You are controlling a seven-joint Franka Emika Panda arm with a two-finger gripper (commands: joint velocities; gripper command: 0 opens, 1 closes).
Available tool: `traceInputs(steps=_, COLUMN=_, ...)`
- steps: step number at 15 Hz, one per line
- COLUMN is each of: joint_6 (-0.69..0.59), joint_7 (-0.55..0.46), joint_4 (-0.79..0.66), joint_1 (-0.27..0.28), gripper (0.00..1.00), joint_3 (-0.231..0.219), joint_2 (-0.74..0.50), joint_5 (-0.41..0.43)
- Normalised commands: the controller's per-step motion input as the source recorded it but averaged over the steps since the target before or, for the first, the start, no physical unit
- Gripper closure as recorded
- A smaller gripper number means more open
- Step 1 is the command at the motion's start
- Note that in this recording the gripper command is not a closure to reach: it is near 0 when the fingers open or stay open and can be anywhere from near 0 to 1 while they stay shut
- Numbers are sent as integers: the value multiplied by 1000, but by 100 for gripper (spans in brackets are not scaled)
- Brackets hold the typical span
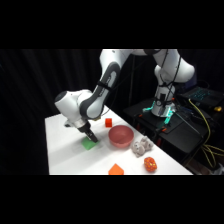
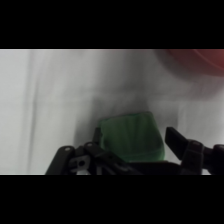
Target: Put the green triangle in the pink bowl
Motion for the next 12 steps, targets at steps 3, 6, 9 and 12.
traceInputs(steps=3, joint_6=-197, joint_7=-259, joint_4=311, joint_1=-87, gripper=0, joint_3=93, joint_2=164, joint_5=90)
traceInputs(steps=6, joint_6=-202, joint_7=-233, joint_4=296, joint_1=-70, gripper=0, joint_3=91, joint_2=134, joint_5=91)
traceInputs(steps=9, joint_6=-180, joint_7=-225, joint_4=235, joint_1=-65, gripper=39, joint_3=80, joint_2=70, joint_5=91)
traceInputs(steps=12, joint_6=-118, joint_7=-209, joint_4=107, joint_1=-69, gripper=100, joint_3=59, joint_2=-19, joint_5=83)
